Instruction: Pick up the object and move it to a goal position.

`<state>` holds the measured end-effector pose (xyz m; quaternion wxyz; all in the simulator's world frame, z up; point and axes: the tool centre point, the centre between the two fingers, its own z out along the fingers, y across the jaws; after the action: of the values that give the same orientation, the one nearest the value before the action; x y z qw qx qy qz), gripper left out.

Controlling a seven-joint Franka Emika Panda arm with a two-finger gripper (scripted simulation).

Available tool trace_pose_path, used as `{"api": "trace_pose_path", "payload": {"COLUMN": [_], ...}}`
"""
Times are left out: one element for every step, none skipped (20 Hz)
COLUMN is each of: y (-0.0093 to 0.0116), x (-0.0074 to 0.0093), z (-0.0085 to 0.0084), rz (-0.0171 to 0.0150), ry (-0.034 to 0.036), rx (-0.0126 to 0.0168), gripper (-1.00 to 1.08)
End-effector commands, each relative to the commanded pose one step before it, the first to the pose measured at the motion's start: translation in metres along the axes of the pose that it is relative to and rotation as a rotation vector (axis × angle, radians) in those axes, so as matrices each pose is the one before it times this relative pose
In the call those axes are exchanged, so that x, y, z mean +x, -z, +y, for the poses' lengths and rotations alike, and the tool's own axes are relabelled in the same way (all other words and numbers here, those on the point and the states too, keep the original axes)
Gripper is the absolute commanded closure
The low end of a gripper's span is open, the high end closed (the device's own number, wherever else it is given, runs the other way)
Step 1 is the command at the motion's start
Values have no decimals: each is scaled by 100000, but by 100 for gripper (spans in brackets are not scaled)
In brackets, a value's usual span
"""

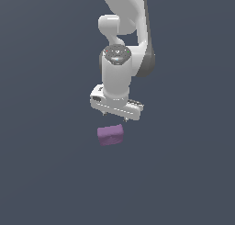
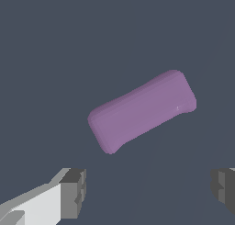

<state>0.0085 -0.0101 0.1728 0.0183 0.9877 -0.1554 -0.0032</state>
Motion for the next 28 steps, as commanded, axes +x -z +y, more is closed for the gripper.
{"api": "trace_pose_path", "payload": {"y": [-202, -79, -79, -79, -78, -78, -78, -77, -77, -77, -76, -76, -76, -75, -75, -74, -74, -74, -73, -73, -72, -72, -71, -71, -71, -69, -66, -62], "x": [298, 119, 120, 120, 120, 121, 120, 120, 120, 120, 120, 119, 118, 117, 117, 116, 115, 114, 112, 111, 109, 108, 106, 104, 102, 99, 93, 86], "z": [62, 16, 13, 9, 6, 3, -1, -4, -8, -11, -15, -18, -22, -25, -29, -32, -35, -39, -42, -45, -49, -52, -55, -58, -61, -63, -63, -62], "rz": [-144, -58, -58, -59, -59, -59, -58, -58, -58, -57, -57, -56, -55, -54, -53, -52, -51, -50, -49, -47, -46, -45, -44, -42, -41, -39, -36, -33], "ry": [-7616, -2992, -2990, -2988, -2987, -2985, -2983, -2982, -2980, -2977, -2976, -2974, -2972, -2970, -2968, -2966, -2964, -2962, -2960, -2958, -2956, -2954, -2952, -2949, -2947, -2908, -2780, -2627], "rx": [345, 129, 126, 122, 119, 116, 112, 109, 106, 104, 101, 99, 96, 94, 92, 90, 88, 86, 85, 83, 82, 81, 80, 79, 79, 77, 73, 69], "gripper": [-92, -92, -92, -92, -92, -92, -92, -92, -92, -92, -92, -92, -92, -92, -92, -92, -92, -92, -92, -92, -92, -92, -92, -92, -92, -92, -92, -92]}}
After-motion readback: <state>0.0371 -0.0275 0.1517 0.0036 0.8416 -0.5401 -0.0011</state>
